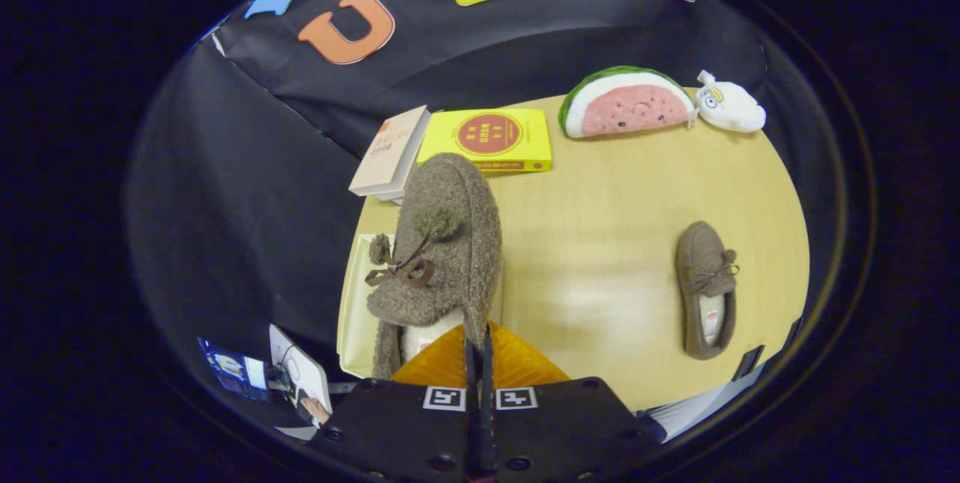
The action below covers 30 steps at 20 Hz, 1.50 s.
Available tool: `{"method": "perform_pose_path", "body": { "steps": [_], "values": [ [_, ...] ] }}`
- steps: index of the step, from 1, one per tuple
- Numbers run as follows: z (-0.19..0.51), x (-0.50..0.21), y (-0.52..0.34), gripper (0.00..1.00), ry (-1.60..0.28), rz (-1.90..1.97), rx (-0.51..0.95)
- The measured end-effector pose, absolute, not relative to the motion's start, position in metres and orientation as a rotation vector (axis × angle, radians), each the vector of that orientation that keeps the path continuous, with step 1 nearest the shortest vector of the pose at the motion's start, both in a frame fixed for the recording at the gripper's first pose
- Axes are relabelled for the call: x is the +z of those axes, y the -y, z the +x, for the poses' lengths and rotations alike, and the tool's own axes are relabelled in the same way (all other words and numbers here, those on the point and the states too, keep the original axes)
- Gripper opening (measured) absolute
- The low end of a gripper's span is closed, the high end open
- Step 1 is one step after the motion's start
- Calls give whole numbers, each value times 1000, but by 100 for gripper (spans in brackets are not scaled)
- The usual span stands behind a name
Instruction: Open the storage box then place both shoes into the box .Put the left shoe in first, then the right shoe, with the right side of both shoes facing outward in a uniform manner.
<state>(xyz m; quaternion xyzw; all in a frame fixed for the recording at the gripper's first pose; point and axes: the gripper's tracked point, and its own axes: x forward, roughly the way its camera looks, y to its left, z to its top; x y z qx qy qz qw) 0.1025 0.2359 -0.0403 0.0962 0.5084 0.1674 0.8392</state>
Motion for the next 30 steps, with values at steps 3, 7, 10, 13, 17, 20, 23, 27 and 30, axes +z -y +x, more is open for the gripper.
{"method": "perform_pose_path", "body": {
  "steps": [3, 7, 10, 13, 17, 20, 23, 27, 30],
  "values": [
    [99, -65, -280, 0, -1095, 169, 368],
    [98, -112, -334, 0, -1121, 111, 403],
    [88, -147, -362, 0, -1151, 67, 402],
    [75, -183, -382, 0, -1214, 55, 375],
    [76, -220, -390, 0, -1245, 17, 301],
    [74, -231, -396, 1, -1274, -5, 288],
    [73, -229, -395, 2, -1283, -26, 306],
    [69, -208, -401, 27, -1292, -35, 424],
    [67, -180, -389, 52, -1241, -76, 453]
  ]
}}
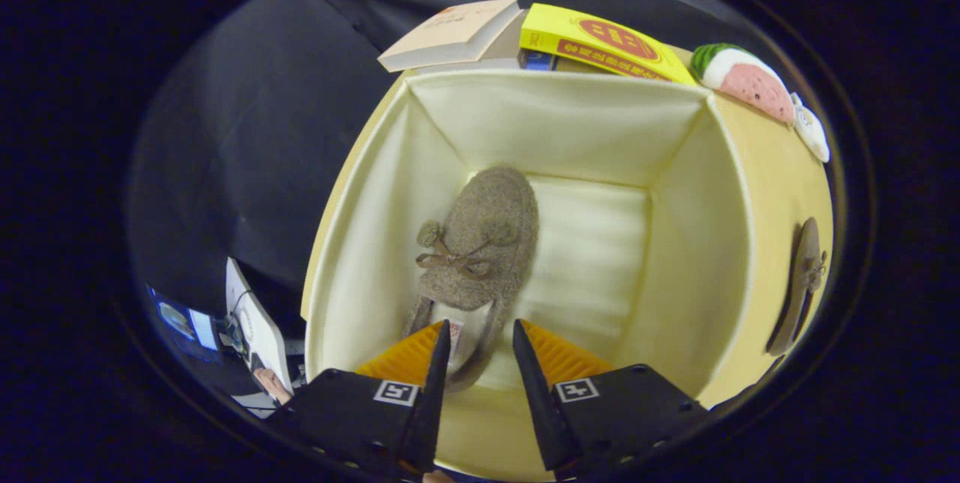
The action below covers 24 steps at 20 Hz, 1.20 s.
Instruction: Open the storage box then place both shoes into the box .Put the left shoe in first, then the right shoe, with the right side of both shoes facing outward in a uniform manner.
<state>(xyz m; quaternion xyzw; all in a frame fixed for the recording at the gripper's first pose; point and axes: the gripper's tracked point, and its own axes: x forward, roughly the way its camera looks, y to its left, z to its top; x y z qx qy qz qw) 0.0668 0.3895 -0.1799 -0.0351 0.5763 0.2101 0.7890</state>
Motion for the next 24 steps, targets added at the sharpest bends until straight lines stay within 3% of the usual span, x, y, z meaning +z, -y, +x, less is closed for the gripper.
{"method": "perform_pose_path", "body": {
  "steps": [1, 5, 13, 24],
  "values": [
    [64, -169, -386, 66, -1231, -90, 472],
    [60, -129, -358, 94, -1166, -155, 470],
    [62, -83, -253, 95, -1106, -172, 403],
    [125, -141, -4, 95, -1190, -144, 24]
  ]
}}
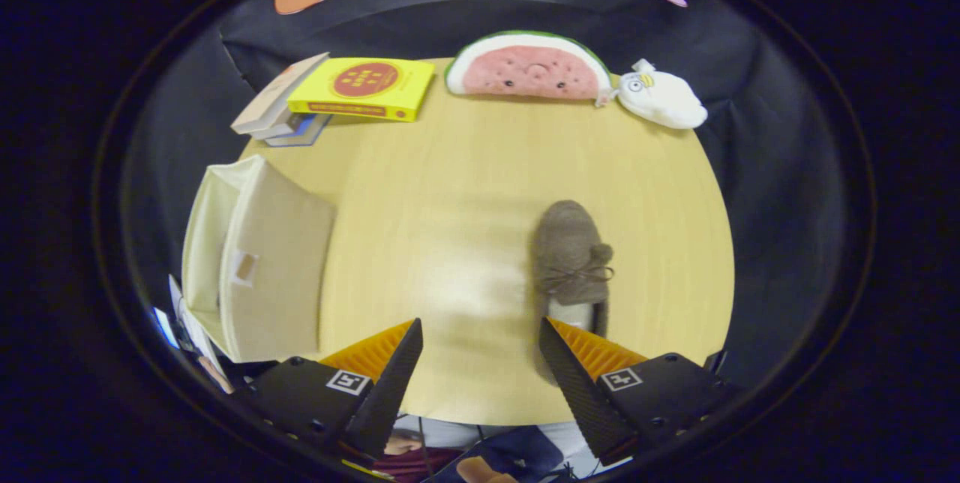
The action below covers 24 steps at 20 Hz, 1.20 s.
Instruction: Open the storage box then place both shoes into the box .Put the left shoe in first, then the right shoe, with the right side of both shoes facing outward in a uniform manner.
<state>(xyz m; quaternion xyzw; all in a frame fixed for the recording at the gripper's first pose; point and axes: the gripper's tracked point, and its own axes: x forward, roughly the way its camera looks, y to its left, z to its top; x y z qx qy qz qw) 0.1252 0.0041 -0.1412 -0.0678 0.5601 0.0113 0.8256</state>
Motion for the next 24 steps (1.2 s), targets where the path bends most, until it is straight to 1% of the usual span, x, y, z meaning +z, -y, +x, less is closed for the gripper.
{"method": "perform_pose_path", "body": {
  "steps": [2, 5, 7, 10, 12, 13, 16, 17, 19, 24],
  "values": [
    [126, -151, 25, 96, -1225, -145, -6],
    [133, -163, 73, 95, -1228, -166, -79],
    [137, -175, 93, 95, -1252, -157, -117],
    [141, -195, 109, 92, -1291, -151, -150],
    [139, -213, 104, 75, -1350, -91, -108],
    [135, -220, 98, 52, -1382, -36, -96],
    [140, -224, 92, 19, -1362, -18, -69],
    [135, -225, 94, 19, -1371, -33, -67],
    [139, -224, 94, 0, -1361, -11, -73],
    [127, -212, 82, 1, -1369, 76, -51]
  ]
}}
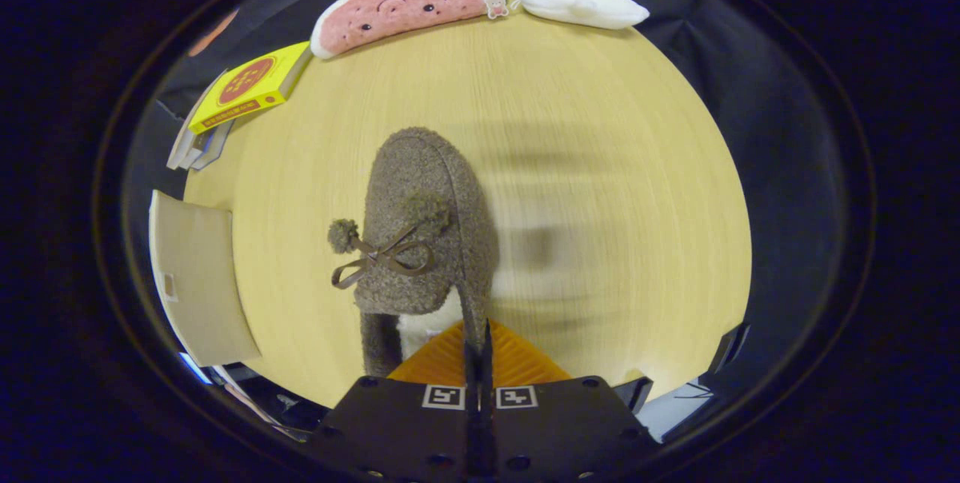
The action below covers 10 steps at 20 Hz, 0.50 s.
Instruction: Open the storage box then place both shoes into the box .Put the left shoe in first, then the right shoe, with the right side of both shoes facing outward in a uniform manner.
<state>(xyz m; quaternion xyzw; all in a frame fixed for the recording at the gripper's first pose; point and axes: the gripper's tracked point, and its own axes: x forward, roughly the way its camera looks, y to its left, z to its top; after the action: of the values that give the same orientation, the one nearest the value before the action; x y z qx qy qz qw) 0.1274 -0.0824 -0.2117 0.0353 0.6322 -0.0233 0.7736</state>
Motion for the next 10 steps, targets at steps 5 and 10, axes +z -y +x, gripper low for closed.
{"method": "perform_pose_path", "body": {
  "steps": [5, 10],
  "values": [
    [112, -162, 50, 1, -1324, 154, 30],
    [97, -100, 2, 1, -1234, 136, 87]
  ]
}}
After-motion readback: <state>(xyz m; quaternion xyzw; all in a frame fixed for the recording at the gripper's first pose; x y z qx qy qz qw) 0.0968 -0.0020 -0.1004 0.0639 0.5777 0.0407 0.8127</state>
